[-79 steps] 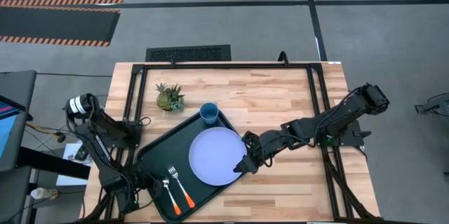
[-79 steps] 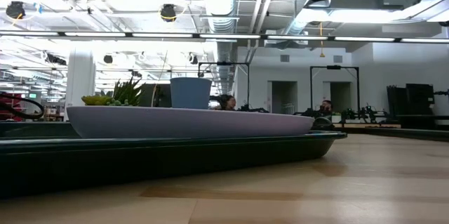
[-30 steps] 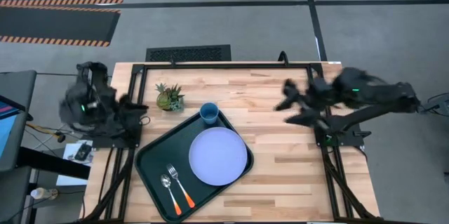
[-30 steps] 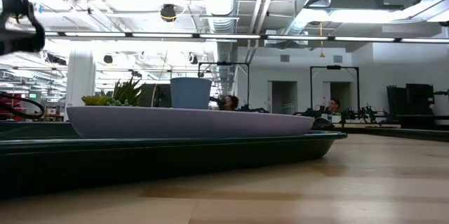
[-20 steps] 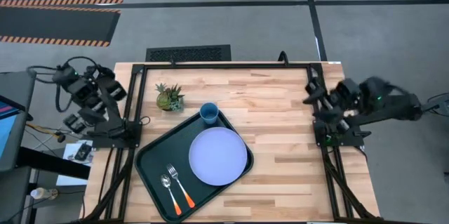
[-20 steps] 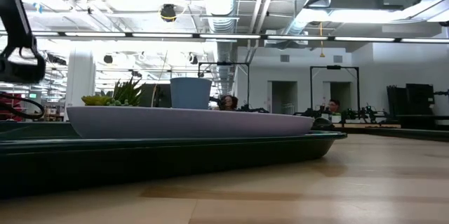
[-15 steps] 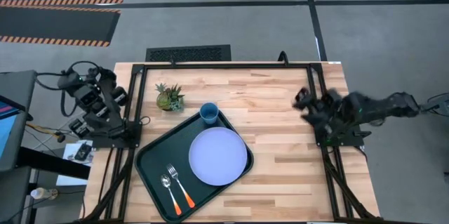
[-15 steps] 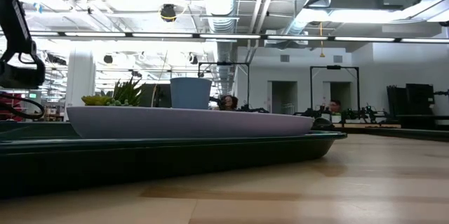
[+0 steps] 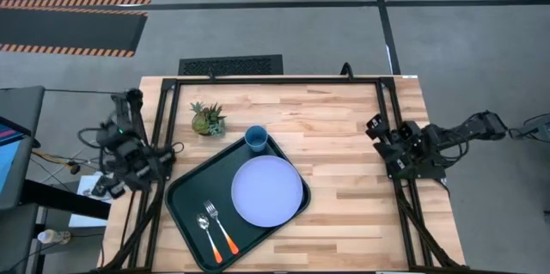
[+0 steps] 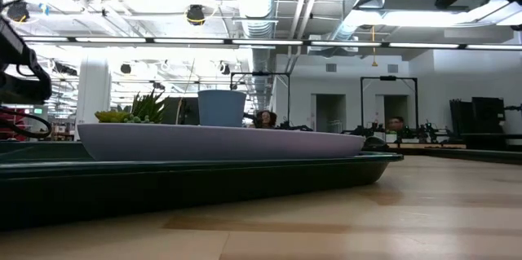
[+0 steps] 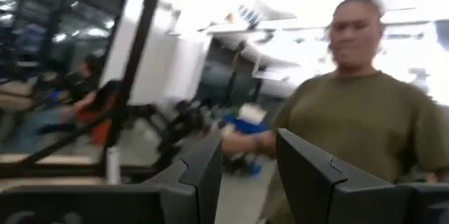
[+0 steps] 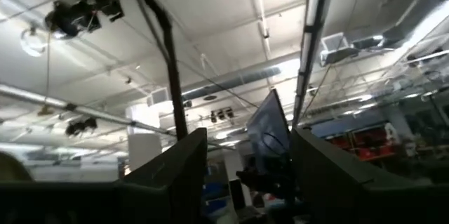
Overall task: Pick and place plate/cup/fork/spoon on tray
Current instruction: Return to Home Position
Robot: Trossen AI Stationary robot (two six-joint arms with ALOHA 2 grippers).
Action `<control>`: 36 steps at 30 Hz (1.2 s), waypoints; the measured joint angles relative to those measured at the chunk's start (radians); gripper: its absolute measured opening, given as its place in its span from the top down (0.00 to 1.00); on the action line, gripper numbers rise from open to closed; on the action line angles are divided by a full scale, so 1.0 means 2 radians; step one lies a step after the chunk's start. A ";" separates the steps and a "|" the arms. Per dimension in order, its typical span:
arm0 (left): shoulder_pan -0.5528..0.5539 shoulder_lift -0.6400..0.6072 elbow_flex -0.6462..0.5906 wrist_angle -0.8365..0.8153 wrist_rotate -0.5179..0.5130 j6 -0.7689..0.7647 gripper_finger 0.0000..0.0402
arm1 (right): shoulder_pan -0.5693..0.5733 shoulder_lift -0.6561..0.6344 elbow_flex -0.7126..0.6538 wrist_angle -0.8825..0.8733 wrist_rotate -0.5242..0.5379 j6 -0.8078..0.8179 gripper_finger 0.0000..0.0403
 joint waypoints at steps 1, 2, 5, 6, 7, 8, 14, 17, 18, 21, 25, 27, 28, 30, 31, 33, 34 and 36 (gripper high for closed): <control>0.000 0.000 -0.026 0.039 0.009 0.000 0.69 | 0.000 -0.002 0.000 -0.002 -0.002 -0.009 0.44; 0.000 -0.001 -0.055 0.088 0.022 0.002 0.69 | 0.000 -0.006 0.000 -0.007 -0.011 -0.018 0.44; 0.000 0.000 -0.120 0.191 0.072 0.006 0.69 | 0.000 -0.014 -0.001 -0.022 -0.038 -0.033 0.44; 0.000 0.002 -0.116 0.174 0.080 0.003 0.69 | 0.000 -0.015 -0.001 -0.030 -0.042 -0.034 0.44; 0.001 0.001 -0.114 0.159 0.086 -0.006 0.69 | 0.000 -0.016 -0.001 -0.041 -0.043 -0.034 0.44; 0.001 0.000 -0.114 0.151 0.085 -0.007 0.69 | 0.000 -0.018 -0.001 -0.049 -0.043 -0.035 0.44; 0.002 0.001 -0.120 0.123 0.079 0.048 0.69 | 0.001 -0.016 -0.001 -0.181 -0.054 -0.034 0.44; 0.002 0.001 -0.120 0.098 0.067 0.061 0.69 | 0.000 -0.008 -0.001 -0.217 -0.052 -0.034 0.44; 0.002 0.001 -0.120 0.085 0.058 0.055 0.69 | -0.001 -0.007 -0.001 -0.234 -0.045 -0.032 0.44; 0.002 0.001 -0.120 0.060 0.013 0.023 0.69 | -0.001 -0.007 -0.001 -0.274 -0.006 0.002 0.44; 0.002 0.001 -0.120 0.040 -0.007 0.021 0.69 | -0.001 -0.007 -0.001 -0.299 0.007 -0.012 0.44; 0.002 0.001 -0.120 0.023 -0.003 0.016 0.69 | 0.002 -0.008 -0.002 -0.301 -0.007 -0.039 0.44; 0.002 0.001 -0.120 0.013 -0.003 0.009 0.69 | 0.004 -0.008 -0.002 -0.300 -0.014 -0.049 0.44; 0.002 0.001 -0.120 -0.003 -0.003 -0.006 0.69 | 0.008 -0.008 -0.002 -0.303 -0.018 -0.062 0.44; 0.002 0.001 -0.121 -0.007 -0.003 -0.012 0.69 | 0.009 -0.008 -0.002 -0.307 -0.018 -0.062 0.44; 0.002 0.001 -0.121 -0.007 -0.001 -0.019 0.69 | 0.012 -0.007 -0.002 -0.319 -0.018 -0.053 0.44; 0.002 0.001 -0.121 -0.007 0.006 -0.021 0.69 | 0.013 -0.008 -0.002 -0.325 -0.018 -0.048 0.44; 0.002 0.001 -0.121 -0.009 0.030 -0.021 0.69 | 0.013 -0.008 -0.002 -0.341 -0.018 -0.047 0.44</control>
